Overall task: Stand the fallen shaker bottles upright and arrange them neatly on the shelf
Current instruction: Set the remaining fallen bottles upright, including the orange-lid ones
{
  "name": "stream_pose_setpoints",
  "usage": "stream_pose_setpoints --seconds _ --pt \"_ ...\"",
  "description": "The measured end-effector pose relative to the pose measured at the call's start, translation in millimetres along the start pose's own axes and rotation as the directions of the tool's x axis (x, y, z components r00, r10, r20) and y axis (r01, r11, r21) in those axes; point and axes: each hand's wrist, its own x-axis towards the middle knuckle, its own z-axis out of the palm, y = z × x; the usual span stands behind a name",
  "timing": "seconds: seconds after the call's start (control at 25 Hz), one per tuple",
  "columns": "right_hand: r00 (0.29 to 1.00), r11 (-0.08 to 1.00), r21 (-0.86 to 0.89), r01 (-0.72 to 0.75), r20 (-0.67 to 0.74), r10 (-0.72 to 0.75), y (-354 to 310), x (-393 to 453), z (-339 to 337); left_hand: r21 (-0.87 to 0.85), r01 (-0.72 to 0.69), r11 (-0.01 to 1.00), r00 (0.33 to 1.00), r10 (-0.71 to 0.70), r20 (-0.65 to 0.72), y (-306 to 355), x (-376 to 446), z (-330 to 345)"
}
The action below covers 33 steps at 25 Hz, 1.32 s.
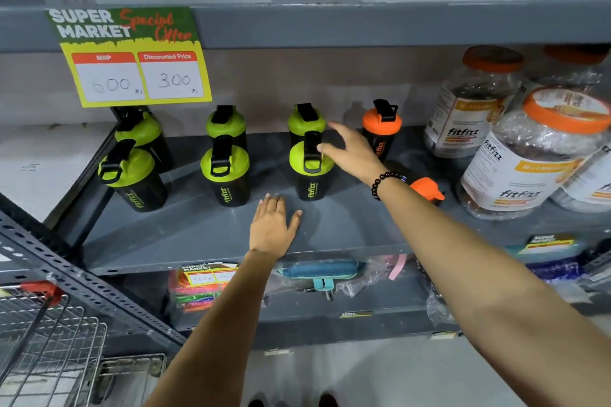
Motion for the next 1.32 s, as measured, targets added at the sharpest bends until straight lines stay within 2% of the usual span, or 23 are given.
stream_pose_setpoints --seconds 0.12,0.24,0.4,0.56,0.68,0.8,0.88,0.96,1.08,1.32 --pt "0.986 0.987 -0.16 0.032 -0.154 -0.057 36 -24 -19 -0.075 -0.065 0.995 0.998 0.064 -0.008 30 -12 13" --pt "0.978 0.931 -0.366 0.001 -0.193 -0.076 72 -49 -43 -0.116 -0.171 0.978 0.984 0.174 0.021 63 -15 24" --pt "0.991 0.857 -0.506 -0.095 -0.128 0.035 110 -80 -63 -0.12 -0.242 0.963 0.964 0.252 0.081 89 1 33" --pt "0.992 0.816 -0.564 -0.123 -0.041 0.122 122 -93 -63 -0.073 -0.231 0.97 0.957 0.24 0.163 98 15 41" --pt "0.991 0.832 -0.539 -0.132 -0.082 0.104 113 -93 -68 -0.052 -0.209 0.977 0.957 0.215 0.193 97 16 42" --pt "0.973 0.873 -0.464 -0.146 -0.226 0.043 86 -80 -79 -0.058 -0.21 0.976 0.953 0.218 0.21 98 15 41" --pt "0.961 0.863 -0.476 -0.17 -0.273 0.038 68 -61 -84 -0.057 -0.212 0.976 0.951 0.219 0.216 98 13 39" --pt "0.952 0.865 -0.435 -0.25 -0.271 0.139 58 -42 -85 -0.064 -0.206 0.976 0.953 0.215 0.215 98 12 38" --pt "0.902 0.868 -0.296 -0.399 -0.296 0.314 57 -22 -83 -0.068 -0.202 0.977 0.954 0.212 0.21 98 13 38" --pt "0.844 0.801 -0.307 -0.513 -0.348 0.407 51 -13 -92 -0.05 -0.203 0.978 0.958 0.209 0.194 100 13 38"
